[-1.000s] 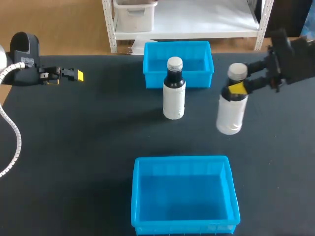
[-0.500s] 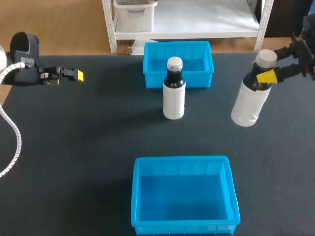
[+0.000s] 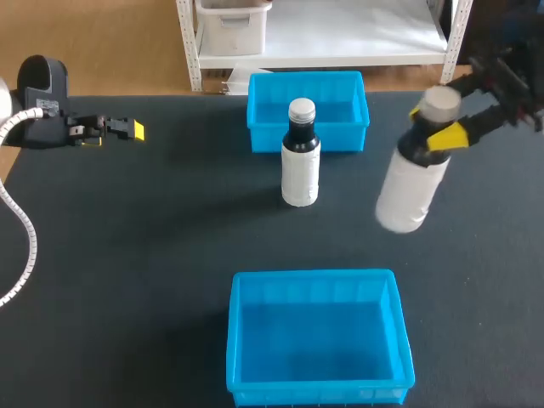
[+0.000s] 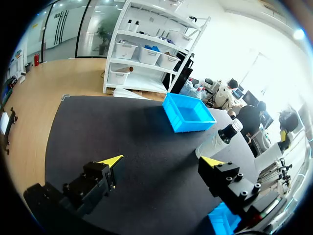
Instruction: Pick up the bottle, and place it in the far bin if it is heavy, or in the near bin if it is light.
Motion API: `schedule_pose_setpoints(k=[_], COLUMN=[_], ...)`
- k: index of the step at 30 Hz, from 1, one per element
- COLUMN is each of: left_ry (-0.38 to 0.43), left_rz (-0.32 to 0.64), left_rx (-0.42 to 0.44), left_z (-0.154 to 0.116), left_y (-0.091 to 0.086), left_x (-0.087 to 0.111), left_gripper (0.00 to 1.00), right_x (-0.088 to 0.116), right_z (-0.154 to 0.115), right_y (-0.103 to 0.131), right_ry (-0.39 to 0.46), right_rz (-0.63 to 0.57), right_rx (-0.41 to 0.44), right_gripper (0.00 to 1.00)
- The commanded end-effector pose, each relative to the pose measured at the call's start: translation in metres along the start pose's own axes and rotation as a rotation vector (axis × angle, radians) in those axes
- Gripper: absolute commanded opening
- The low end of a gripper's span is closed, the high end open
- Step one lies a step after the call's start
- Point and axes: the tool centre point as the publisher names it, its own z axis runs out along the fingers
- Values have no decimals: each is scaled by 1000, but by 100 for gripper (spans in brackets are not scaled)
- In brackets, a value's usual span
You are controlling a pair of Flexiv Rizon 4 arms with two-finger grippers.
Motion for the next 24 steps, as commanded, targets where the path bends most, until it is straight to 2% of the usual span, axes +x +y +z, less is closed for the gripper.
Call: schedule_pose_setpoints(k=[1,10,15,24], left_ry=[0,0,0,0], left_rz=[0,0,0,0], left_rx=[0,0,0,0], left_z=[0,0,0,0], left_y=[0,0,0,0], left_x=[0,0,0,0], left_gripper=[100,100,100,100], right_x=[-11,-26,-24,-14], right_z=[34,98,139,191], right_y=[2,35,48,64], right_ry=[-3,-25,-45,-40], right_rz=[-37,-91,-89,-96], right_rx=[-113,-290,-348,-422], right_gripper=[0,0,0,0])
